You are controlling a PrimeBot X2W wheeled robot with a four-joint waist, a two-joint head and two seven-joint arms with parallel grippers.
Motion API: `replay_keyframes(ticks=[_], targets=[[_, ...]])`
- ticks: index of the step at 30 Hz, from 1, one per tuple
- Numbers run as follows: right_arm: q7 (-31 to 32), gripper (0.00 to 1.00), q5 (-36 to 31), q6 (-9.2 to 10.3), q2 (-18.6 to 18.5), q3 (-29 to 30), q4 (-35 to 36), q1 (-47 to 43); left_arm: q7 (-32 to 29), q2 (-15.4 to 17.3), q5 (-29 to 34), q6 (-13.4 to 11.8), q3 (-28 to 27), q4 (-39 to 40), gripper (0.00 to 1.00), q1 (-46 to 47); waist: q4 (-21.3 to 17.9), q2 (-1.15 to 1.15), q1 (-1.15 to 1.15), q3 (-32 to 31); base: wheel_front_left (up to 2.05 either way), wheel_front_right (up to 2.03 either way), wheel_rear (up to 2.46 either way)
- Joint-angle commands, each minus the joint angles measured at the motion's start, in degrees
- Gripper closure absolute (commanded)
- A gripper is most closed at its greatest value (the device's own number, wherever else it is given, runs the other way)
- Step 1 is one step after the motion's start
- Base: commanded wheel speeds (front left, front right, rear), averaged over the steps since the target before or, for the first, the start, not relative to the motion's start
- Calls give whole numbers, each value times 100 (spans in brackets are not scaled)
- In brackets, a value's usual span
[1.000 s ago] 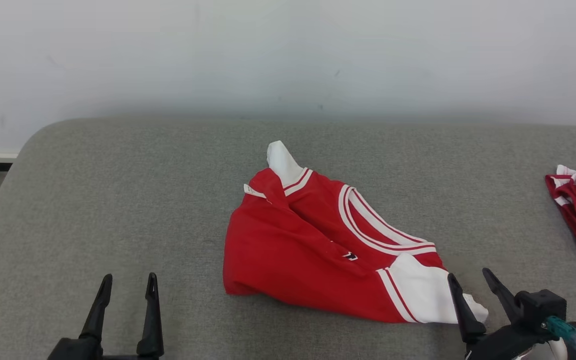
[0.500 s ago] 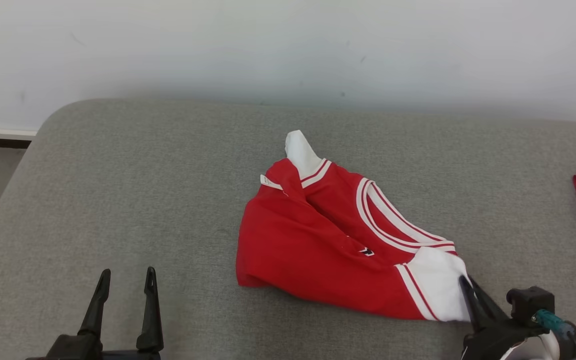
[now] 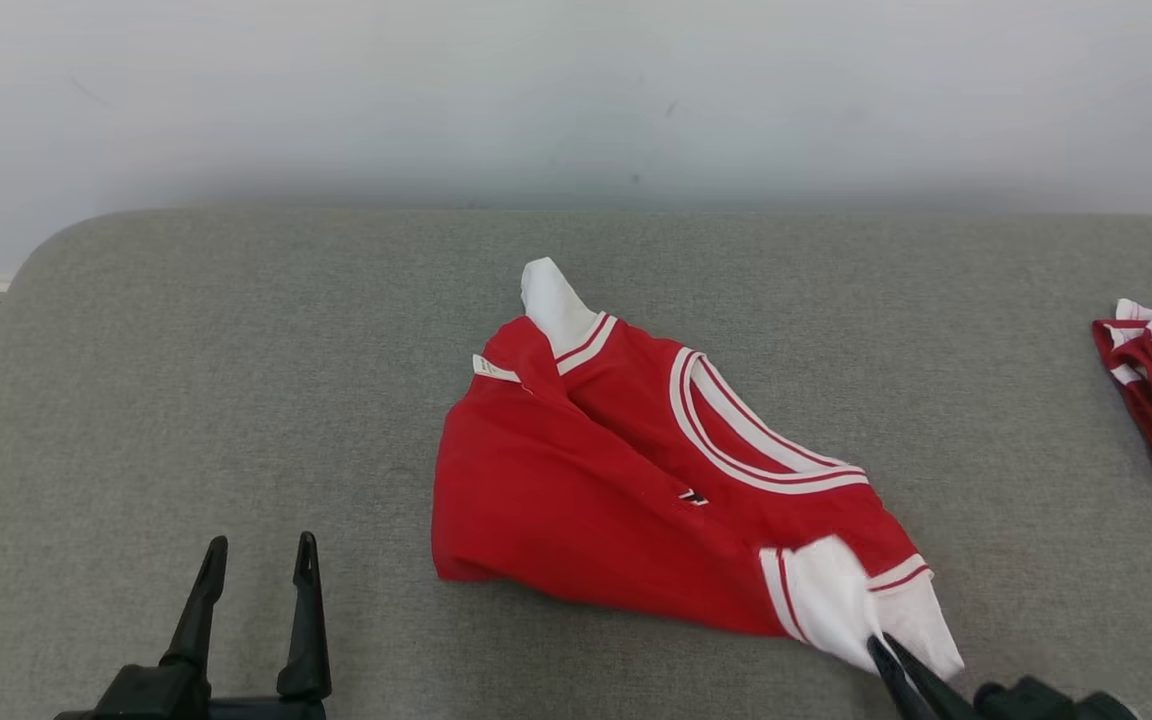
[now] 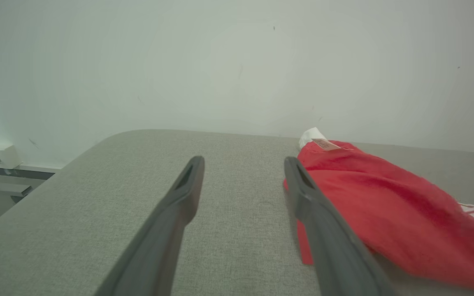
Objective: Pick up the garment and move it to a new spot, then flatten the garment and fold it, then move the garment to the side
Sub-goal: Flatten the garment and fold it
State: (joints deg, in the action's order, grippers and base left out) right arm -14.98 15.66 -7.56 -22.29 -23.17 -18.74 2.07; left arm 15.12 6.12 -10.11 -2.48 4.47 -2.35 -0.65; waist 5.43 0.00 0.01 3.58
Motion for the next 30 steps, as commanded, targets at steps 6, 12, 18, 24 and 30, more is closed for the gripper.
replay_keyframes(ticks=[6, 12, 18, 24, 30], targets=[[-26, 0, 148, 17, 263, 451, 198, -409, 1, -67, 105, 88, -137, -42, 0, -48, -117, 0, -1, -89, 0, 0, 0], [-26, 0, 185, 16, 332, 761, 471, -513, 1, -106, 177, 129, -168, -7, 0, -110, -138, 0, -1, -175, 0, 0, 0], [-27, 0, 300, 16, 215, 823, 455, -135, 1, -116, 233, 186, -153, -6, 0, -111, -1, 0, -1, -241, 0, 0, 0], [67, 0, 607, 16, 52, 506, -131, 757, 1, -112, 276, 284, -176, -45, 0, -9, 218, 0, -1, -184, 0, 0, 0], [625, 0, 912, 17, -104, 116, -839, 1947, 1, -174, 304, 344, -96, -53, 0, 143, 524, 0, -1, 86, 0, 0, 0]])
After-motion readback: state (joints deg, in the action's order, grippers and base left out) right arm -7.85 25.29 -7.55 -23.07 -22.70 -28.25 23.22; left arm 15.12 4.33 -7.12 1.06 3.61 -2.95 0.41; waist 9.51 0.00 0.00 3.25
